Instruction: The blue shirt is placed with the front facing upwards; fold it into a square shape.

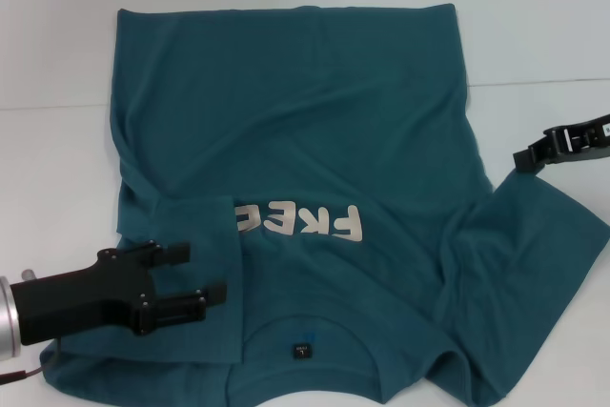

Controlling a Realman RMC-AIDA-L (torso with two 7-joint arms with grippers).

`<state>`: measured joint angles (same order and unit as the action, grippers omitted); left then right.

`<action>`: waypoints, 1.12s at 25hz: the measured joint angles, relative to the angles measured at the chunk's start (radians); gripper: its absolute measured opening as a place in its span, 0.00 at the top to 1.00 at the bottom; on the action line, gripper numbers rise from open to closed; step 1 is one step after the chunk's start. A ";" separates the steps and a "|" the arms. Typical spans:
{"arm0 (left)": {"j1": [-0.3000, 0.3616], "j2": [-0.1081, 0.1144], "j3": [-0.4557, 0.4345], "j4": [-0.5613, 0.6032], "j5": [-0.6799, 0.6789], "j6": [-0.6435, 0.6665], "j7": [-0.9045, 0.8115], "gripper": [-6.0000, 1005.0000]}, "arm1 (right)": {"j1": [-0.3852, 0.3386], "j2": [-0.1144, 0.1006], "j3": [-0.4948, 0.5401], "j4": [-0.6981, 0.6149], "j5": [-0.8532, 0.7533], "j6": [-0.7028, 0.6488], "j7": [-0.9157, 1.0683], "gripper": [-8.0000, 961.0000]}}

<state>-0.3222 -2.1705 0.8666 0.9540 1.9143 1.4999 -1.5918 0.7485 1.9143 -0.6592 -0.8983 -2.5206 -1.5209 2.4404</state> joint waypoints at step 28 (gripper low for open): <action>-0.005 0.003 0.000 0.003 0.008 -0.002 0.001 0.14 | -0.076 -0.027 0.063 -0.034 -0.082 0.070 -0.007 0.98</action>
<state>-0.3267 -2.1674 0.8666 0.9572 1.9228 1.4979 -1.5907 0.6721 1.8875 -0.5961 -0.9320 -2.6023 -1.4512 2.4335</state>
